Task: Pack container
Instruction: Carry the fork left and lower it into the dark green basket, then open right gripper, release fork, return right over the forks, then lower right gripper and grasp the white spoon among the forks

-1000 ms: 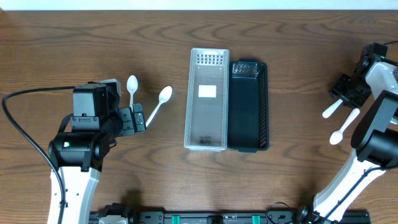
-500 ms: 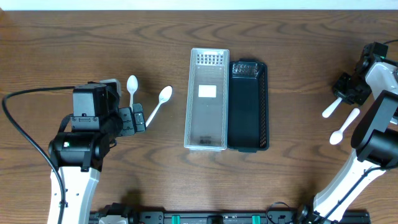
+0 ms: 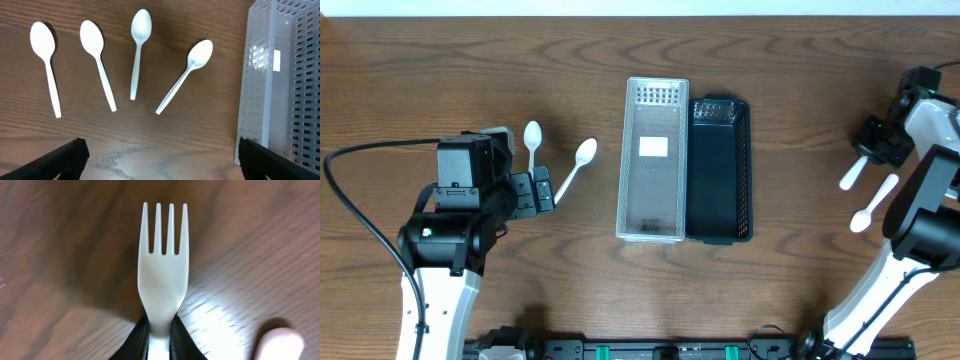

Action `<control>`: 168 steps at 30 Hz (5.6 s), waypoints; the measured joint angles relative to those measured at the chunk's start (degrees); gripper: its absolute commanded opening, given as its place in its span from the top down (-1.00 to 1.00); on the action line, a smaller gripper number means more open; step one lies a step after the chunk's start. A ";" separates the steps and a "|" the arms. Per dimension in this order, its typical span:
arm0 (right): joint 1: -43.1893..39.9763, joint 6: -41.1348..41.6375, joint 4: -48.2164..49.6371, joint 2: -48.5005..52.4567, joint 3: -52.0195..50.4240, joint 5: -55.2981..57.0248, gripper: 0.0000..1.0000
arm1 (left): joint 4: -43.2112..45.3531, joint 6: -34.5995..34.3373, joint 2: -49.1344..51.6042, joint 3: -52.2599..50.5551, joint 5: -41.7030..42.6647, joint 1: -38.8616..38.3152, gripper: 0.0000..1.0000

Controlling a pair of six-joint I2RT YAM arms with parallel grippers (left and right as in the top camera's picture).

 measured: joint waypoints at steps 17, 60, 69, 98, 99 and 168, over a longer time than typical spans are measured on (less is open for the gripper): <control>26.03 -2.75 -3.21 -25.94 2.25 -9.81 0.98 | 0.00 -0.02 0.00 0.00 0.00 0.00 -0.96; 24.44 7.72 -14.38 -31.47 4.98 -5.20 -0.12 | -1.03 0.00 0.00 0.00 0.00 0.00 -0.96; -0.48 8.31 -16.57 -34.27 -2.25 -4.59 -0.30 | -1.05 0.00 0.00 0.00 0.00 0.00 -0.96; -10.71 2.14 -4.42 -11.19 -17.14 -7.58 -0.42 | -1.31 -0.02 0.02 0.00 0.00 0.00 -0.96; -10.45 1.49 -4.48 -11.19 -17.14 -7.23 -0.39 | -1.31 0.00 0.02 0.00 0.00 0.00 -0.96; -2.80 1.55 -2.69 -12.09 -19.30 -2.32 0.34 | -1.31 -0.02 0.02 0.00 0.00 0.00 -0.96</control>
